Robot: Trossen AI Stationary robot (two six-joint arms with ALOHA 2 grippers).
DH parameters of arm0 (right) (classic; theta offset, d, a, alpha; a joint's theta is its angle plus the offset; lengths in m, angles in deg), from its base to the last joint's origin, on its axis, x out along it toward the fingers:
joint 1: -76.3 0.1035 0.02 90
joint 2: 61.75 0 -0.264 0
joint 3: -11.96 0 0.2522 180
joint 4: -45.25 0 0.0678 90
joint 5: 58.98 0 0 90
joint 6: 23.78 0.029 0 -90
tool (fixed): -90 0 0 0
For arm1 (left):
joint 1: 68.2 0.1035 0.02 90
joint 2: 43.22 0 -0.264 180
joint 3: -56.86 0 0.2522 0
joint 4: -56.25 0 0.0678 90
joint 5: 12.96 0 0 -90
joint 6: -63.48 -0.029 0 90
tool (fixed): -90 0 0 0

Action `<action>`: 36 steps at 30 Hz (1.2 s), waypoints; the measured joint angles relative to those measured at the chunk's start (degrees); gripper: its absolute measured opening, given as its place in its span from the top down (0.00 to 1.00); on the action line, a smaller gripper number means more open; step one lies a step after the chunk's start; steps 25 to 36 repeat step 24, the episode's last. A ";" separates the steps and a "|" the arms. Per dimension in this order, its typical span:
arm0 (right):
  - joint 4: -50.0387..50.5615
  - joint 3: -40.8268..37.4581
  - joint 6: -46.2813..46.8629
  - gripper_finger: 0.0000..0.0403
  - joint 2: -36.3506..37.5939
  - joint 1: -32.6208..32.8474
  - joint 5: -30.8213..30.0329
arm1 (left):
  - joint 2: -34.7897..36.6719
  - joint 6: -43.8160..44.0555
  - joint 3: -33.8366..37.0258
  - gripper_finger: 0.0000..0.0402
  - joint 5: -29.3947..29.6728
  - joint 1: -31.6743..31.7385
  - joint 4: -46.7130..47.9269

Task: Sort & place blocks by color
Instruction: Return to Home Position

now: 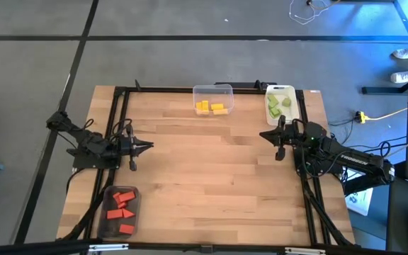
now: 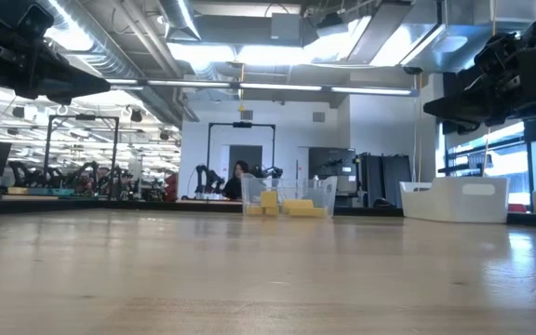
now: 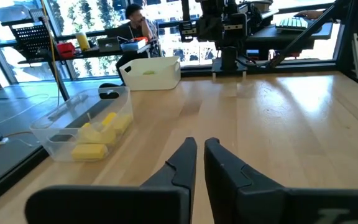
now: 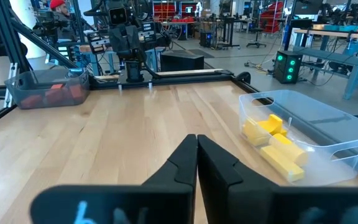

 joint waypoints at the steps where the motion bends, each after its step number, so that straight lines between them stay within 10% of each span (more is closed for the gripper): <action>1: -0.01 0.00 0.00 0.97 0.00 0.00 0.00 | -0.01 0.01 0.00 0.95 0.00 0.00 0.00; 36: -0.01 0.00 0.00 0.96 0.00 -0.02 0.00 | -0.01 -0.01 0.00 0.97 0.00 -0.02 0.00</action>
